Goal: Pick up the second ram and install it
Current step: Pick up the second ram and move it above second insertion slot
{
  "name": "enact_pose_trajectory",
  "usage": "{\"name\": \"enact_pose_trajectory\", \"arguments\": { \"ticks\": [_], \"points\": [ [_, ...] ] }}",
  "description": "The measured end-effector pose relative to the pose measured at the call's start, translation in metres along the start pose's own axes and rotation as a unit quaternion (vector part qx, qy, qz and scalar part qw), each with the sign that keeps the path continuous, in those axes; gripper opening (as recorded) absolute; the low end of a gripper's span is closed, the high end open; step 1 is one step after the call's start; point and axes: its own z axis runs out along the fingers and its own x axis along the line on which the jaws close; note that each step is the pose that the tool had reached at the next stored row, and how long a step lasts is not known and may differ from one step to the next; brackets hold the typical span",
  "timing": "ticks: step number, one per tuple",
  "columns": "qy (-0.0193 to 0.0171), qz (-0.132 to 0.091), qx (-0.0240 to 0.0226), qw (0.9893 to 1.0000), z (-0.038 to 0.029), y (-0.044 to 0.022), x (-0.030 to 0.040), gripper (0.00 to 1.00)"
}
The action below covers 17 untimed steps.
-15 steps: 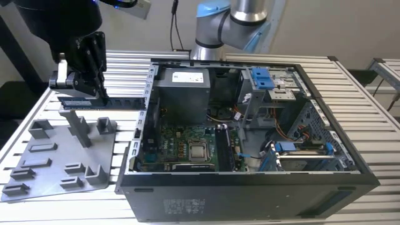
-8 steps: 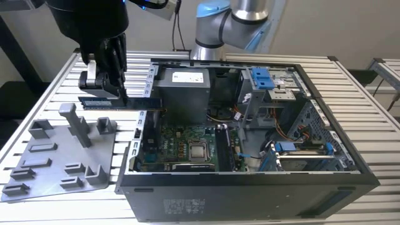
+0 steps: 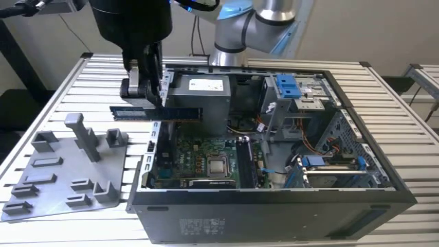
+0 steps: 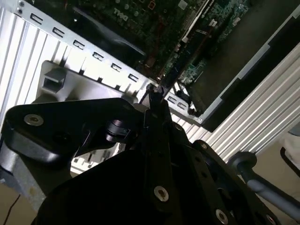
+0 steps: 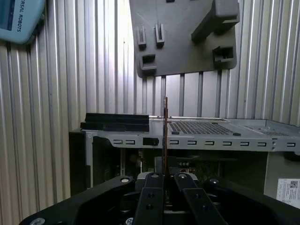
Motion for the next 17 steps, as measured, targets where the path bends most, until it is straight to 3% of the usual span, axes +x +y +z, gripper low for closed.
{"name": "enact_pose_trajectory", "arguments": {
  "ticks": [17],
  "points": [
    [0.0,0.0,-0.001,1.0,0.0005,-0.077,-0.0002,0.14]
  ]
}}
